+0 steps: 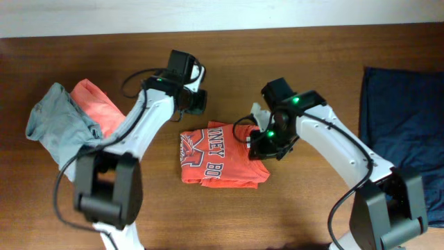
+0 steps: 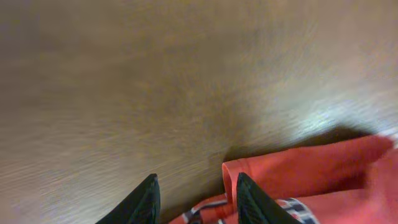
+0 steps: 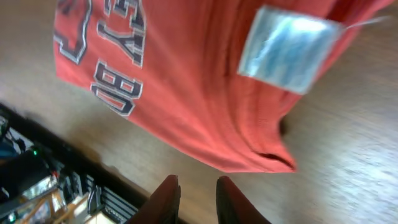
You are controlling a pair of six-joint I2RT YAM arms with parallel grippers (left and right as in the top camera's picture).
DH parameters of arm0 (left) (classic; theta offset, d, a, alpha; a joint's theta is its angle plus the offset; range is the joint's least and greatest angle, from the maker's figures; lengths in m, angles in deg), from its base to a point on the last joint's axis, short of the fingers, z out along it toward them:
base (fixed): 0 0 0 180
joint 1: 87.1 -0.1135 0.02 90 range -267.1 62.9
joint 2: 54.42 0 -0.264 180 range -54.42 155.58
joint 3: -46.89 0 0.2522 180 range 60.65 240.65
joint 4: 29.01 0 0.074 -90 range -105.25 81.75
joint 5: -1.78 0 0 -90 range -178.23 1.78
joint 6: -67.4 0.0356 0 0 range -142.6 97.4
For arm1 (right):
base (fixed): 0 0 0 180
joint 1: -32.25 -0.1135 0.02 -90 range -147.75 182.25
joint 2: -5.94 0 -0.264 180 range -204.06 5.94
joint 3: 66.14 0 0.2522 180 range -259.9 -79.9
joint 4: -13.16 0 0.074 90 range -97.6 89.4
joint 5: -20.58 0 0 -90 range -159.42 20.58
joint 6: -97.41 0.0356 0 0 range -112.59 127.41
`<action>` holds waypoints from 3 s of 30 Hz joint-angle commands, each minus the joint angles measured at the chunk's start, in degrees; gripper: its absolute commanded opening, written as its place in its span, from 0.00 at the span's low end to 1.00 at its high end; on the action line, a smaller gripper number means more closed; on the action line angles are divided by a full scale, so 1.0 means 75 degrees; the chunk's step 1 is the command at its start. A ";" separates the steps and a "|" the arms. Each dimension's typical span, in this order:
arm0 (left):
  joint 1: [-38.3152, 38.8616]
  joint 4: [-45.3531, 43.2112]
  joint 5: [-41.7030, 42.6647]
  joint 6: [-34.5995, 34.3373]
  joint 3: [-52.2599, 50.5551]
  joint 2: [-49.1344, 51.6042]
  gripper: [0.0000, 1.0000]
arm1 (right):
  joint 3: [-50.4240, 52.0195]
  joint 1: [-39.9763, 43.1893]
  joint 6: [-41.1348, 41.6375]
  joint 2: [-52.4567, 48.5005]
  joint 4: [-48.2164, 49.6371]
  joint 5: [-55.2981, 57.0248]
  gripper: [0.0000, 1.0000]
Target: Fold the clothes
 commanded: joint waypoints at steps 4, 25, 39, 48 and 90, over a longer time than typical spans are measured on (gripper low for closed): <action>-0.0041 0.0256 0.0705 0.0562 -0.0023 0.0985 0.40 | 0.0935 -0.0262 0.0443 -0.0050 0.0638 -0.0184 0.32; -0.0047 0.4418 0.0262 0.0187 -0.0047 0.1224 0.06 | 0.1641 0.0752 0.0545 -0.1413 0.3010 0.2486 0.43; -0.0050 0.3672 0.0055 -0.1632 -0.0038 0.0863 0.02 | -0.0755 0.1250 -0.0810 -0.1367 0.1530 0.2629 0.53; -0.0312 0.2949 -0.0965 -0.2107 -0.0009 0.0347 0.48 | -0.1166 0.1189 -0.1055 -0.0909 0.0050 0.2264 0.52; -0.0697 0.0729 0.4304 0.1856 -0.0015 0.0350 0.78 | -0.1163 0.0647 -0.1032 -0.0909 -0.0551 0.2130 0.55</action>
